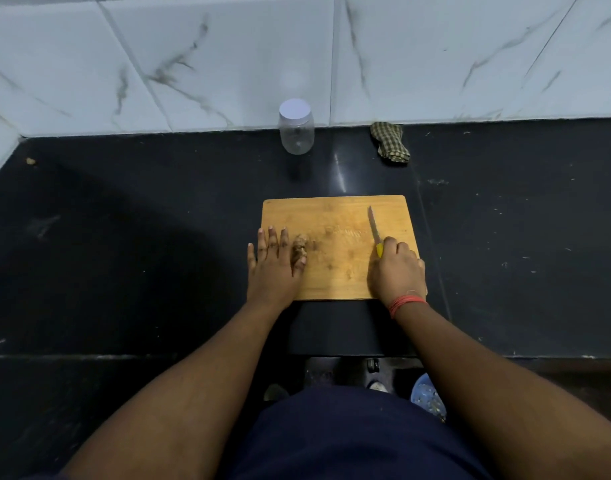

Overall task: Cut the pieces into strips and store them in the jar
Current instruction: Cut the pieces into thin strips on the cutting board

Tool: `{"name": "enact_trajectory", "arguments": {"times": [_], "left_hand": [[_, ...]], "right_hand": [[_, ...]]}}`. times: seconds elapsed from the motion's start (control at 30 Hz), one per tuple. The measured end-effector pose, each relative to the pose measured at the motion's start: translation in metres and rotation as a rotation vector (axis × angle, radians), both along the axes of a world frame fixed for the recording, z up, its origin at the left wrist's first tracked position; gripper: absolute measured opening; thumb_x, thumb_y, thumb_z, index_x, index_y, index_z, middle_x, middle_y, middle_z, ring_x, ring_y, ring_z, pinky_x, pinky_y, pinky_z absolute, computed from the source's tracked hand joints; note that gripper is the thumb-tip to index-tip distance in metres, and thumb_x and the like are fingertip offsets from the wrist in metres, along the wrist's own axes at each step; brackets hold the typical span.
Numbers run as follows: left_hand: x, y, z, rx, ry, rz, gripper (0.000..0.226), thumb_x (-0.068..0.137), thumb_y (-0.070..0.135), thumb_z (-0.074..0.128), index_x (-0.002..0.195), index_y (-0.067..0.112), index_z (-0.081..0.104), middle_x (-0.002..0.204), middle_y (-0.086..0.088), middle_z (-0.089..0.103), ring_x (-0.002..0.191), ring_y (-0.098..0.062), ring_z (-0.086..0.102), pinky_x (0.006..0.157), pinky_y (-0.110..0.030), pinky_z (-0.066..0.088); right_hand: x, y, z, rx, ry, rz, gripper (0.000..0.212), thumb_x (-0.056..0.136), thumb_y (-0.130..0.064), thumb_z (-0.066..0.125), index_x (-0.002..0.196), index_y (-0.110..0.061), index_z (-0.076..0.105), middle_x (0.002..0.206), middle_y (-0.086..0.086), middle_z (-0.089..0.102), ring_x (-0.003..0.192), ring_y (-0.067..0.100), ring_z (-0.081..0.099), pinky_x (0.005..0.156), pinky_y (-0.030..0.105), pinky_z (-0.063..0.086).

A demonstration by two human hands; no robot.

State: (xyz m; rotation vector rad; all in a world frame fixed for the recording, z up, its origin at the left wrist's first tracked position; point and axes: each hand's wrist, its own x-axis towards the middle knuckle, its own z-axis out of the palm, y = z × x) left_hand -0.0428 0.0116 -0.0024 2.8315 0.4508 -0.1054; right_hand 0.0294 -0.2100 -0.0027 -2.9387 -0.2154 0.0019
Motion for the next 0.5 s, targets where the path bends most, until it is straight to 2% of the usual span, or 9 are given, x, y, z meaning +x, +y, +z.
{"name": "enact_trajectory", "arguments": {"times": [0.1,0.17,0.3,0.37,0.43,0.5], "left_hand": [[-0.002,0.004,0.003,-0.044,-0.027,-0.009,0.071,0.105,0.049,0.028,0.161,0.017,-0.002,0.169,-0.008,-0.002,0.154,-0.023,-0.015,0.124,-0.044,-0.01],[-0.002,0.007,0.004,-0.058,-0.048,-0.027,0.067,0.106,0.039,0.033,0.161,0.02,-0.001,0.169,-0.007,0.0,0.155,-0.023,-0.013,0.125,-0.044,-0.009],[0.003,0.014,0.003,-0.088,-0.064,-0.131,0.07,0.101,0.013,0.04,0.161,0.026,0.006,0.169,-0.004,0.007,0.156,-0.024,-0.004,0.126,-0.042,0.0],[0.008,0.018,0.003,-0.111,-0.053,-0.191,0.073,0.098,0.005,0.043,0.161,0.029,0.013,0.169,0.0,0.011,0.156,-0.024,0.001,0.126,-0.042,0.007],[0.013,0.02,0.004,-0.105,-0.019,-0.232,0.07,0.098,0.005,0.045,0.159,0.031,0.022,0.168,0.004,0.015,0.155,-0.023,0.005,0.126,-0.045,0.009],[0.016,0.023,0.006,-0.085,-0.011,-0.248,0.059,0.101,0.018,0.05,0.156,0.03,0.033,0.165,0.006,0.025,0.154,-0.022,0.012,0.125,-0.048,0.01]], "right_hand": [[0.0,0.005,0.0,0.092,0.044,0.011,0.023,0.093,-0.009,0.048,0.115,-0.005,0.047,0.11,0.016,0.053,0.088,0.034,0.058,0.07,0.04,0.046],[-0.001,0.01,0.003,0.13,0.06,0.009,0.021,0.093,-0.003,0.045,0.114,-0.003,0.047,0.113,0.017,0.049,0.08,0.032,0.056,0.063,0.036,0.042],[-0.002,0.021,0.012,0.222,0.079,0.036,0.031,0.087,0.012,0.04,0.115,-0.001,0.045,0.12,0.018,0.039,0.053,0.024,0.04,0.053,0.037,0.038],[-0.002,0.026,0.016,0.289,0.084,0.024,0.035,0.085,0.014,0.038,0.116,-0.002,0.044,0.12,0.017,0.036,0.048,0.023,0.037,0.05,0.037,0.036],[-0.001,0.03,0.021,0.352,0.085,0.006,0.033,0.087,0.011,0.038,0.116,-0.003,0.044,0.119,0.016,0.036,0.049,0.023,0.038,0.051,0.035,0.036],[-0.001,0.031,0.025,0.395,0.09,-0.009,0.028,0.09,0.005,0.04,0.117,-0.004,0.045,0.121,0.015,0.037,0.053,0.025,0.042,0.053,0.033,0.037]]}}
